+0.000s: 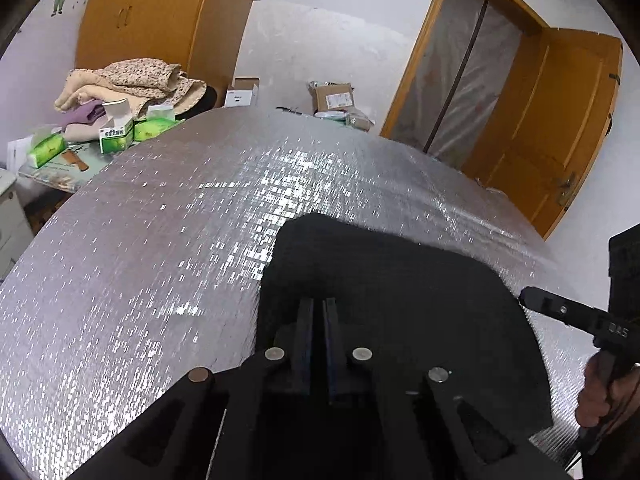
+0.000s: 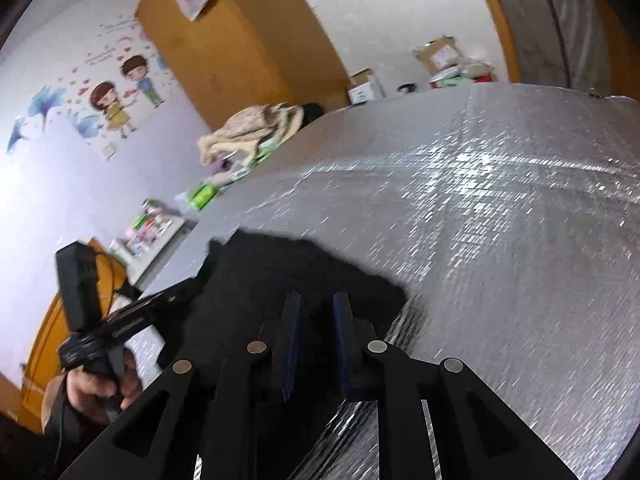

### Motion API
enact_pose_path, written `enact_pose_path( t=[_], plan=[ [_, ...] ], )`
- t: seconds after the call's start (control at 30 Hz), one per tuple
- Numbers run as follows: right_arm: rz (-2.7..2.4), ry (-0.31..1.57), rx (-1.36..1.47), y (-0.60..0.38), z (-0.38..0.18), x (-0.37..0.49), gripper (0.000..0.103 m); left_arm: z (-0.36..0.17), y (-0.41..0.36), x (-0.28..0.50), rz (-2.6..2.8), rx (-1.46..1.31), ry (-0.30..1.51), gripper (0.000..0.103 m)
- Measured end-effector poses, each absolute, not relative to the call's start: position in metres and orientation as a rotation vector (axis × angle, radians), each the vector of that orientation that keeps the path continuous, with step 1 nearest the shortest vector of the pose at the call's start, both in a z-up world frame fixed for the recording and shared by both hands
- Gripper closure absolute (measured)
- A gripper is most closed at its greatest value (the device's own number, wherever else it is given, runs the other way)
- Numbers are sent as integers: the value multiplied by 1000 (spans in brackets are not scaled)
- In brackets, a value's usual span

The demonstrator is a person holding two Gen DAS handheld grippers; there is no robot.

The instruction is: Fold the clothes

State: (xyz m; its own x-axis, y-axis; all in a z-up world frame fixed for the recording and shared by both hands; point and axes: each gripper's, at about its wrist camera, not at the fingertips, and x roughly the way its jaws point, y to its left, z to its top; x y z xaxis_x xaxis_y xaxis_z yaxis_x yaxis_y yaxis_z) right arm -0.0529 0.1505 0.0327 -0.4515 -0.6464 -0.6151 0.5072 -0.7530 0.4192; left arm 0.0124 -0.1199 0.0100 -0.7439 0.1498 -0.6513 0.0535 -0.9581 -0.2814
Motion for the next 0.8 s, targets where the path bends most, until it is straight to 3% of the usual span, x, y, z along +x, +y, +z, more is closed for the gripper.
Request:
enact_pose_path(
  t=[0.13,0.47,0.8],
  plan=[
    [-2157,-239,1116,143,14,-55,86,4,-123,11,2843,-1115,-460,97],
    [-2056,-541,1136,165,4,-59,82,4,-121,12,2863,-1086,-454,99],
    [-2085,-445,1098,155,8,-51,74,6,-119,10,2879,-1100,-426,99]
  ],
)
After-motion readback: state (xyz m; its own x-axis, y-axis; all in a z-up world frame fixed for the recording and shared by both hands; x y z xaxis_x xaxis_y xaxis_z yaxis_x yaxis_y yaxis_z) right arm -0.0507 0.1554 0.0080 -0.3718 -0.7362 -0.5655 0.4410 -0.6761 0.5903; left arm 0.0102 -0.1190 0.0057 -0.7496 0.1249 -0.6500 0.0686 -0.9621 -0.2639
